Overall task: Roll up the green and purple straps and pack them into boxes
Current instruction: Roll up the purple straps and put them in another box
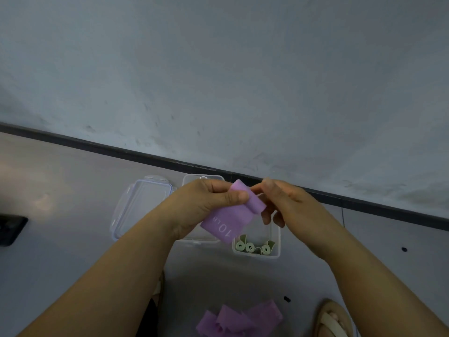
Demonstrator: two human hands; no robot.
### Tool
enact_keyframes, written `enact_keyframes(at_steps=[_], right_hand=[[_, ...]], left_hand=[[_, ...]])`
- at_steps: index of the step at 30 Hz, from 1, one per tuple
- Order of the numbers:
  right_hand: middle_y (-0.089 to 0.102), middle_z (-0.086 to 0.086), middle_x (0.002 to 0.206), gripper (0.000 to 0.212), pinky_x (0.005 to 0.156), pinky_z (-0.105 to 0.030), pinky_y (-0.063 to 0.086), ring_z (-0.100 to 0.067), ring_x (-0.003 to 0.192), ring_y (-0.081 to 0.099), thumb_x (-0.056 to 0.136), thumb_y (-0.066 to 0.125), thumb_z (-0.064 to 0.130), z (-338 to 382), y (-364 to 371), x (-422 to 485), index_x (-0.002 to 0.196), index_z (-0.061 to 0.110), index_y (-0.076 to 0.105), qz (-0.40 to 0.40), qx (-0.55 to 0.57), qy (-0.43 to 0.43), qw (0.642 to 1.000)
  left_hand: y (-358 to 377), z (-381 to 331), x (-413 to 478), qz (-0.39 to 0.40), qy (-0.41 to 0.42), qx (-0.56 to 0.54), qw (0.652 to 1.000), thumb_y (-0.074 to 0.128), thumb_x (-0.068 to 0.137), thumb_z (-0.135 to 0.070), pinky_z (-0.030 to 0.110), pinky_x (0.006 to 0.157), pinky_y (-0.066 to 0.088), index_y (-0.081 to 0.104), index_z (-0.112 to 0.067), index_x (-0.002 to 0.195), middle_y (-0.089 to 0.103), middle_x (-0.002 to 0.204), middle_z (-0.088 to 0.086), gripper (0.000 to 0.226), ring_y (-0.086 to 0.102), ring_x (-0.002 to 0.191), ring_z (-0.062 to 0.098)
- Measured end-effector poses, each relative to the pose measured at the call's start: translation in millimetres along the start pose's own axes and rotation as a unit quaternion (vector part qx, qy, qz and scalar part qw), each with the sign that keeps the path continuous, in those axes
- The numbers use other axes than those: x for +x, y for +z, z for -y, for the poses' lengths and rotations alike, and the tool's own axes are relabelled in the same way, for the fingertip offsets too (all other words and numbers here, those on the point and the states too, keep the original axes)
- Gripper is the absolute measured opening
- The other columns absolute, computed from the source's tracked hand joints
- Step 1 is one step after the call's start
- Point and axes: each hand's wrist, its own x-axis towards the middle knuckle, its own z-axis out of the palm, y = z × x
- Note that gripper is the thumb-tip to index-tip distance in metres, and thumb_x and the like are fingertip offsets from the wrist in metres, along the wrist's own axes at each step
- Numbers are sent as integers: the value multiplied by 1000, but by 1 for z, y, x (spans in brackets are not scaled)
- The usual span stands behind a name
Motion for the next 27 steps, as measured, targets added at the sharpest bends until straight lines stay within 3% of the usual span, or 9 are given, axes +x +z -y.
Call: enact_keyframes(at_steps=[2, 6, 11, 16, 22, 27], right_hand=[[59, 0, 65, 57, 60, -22, 39, 3, 52, 48, 72, 24, 70, 2, 7, 1, 86, 32, 64, -38, 27, 24, 999], [55, 4, 58, 60, 58, -22, 38, 0, 50, 45, 71, 35, 65, 4, 14, 2, 84, 15, 65, -59, 98, 54, 992], [55, 6, 60, 32, 61, -25, 41, -8, 60, 48, 85, 47, 50, -2, 16, 5, 76, 23, 62, -82, 100, 45, 991], [55, 9, 59, 23, 59, -20, 43, 0, 53, 47, 84, 51, 44, -3, 14, 6, 79, 24, 61, -97, 108, 31, 989], [60, 10, 64, 17, 50, -9, 42, 6, 51, 53, 82, 60, 36, -3, 13, 8, 91, 23, 61, -96, 115, 8, 989], [61, 1, 85, 11, 50, -6, 42, -2, 69, 60, 83, 63, 27, -3, 12, 8, 90, 30, 56, -103, 97, -5, 990]], left_hand=[[2, 1, 1, -17, 10, -7, 1000, 64, 58, -45, 28, 74, 55, 68, -28, 91, 69, 95, 3, 37, 65, 84, 19], [2, 2, 6, -38, 30, -29, 998, 63, 59, -44, 26, 74, 55, 67, -29, 91, 70, 92, -3, 36, 65, 86, 16], [4, 3, 8, -34, 33, -44, 998, 63, 61, -42, 28, 77, 56, 66, -27, 100, 70, 99, 0, 42, 66, 90, 18], [6, 3, 8, -35, 33, -33, 998, 61, 62, -45, 30, 81, 56, 64, -19, 110, 70, 101, 4, 55, 68, 91, 20], [6, 2, 8, -41, 45, -30, 998, 57, 63, -52, 25, 74, 57, 68, -23, 98, 72, 91, 5, 46, 69, 81, 16], [5, 2, 8, -42, 57, -38, 997, 60, 65, -42, 22, 72, 57, 66, -26, 95, 72, 88, -3, 34, 70, 80, 11]])
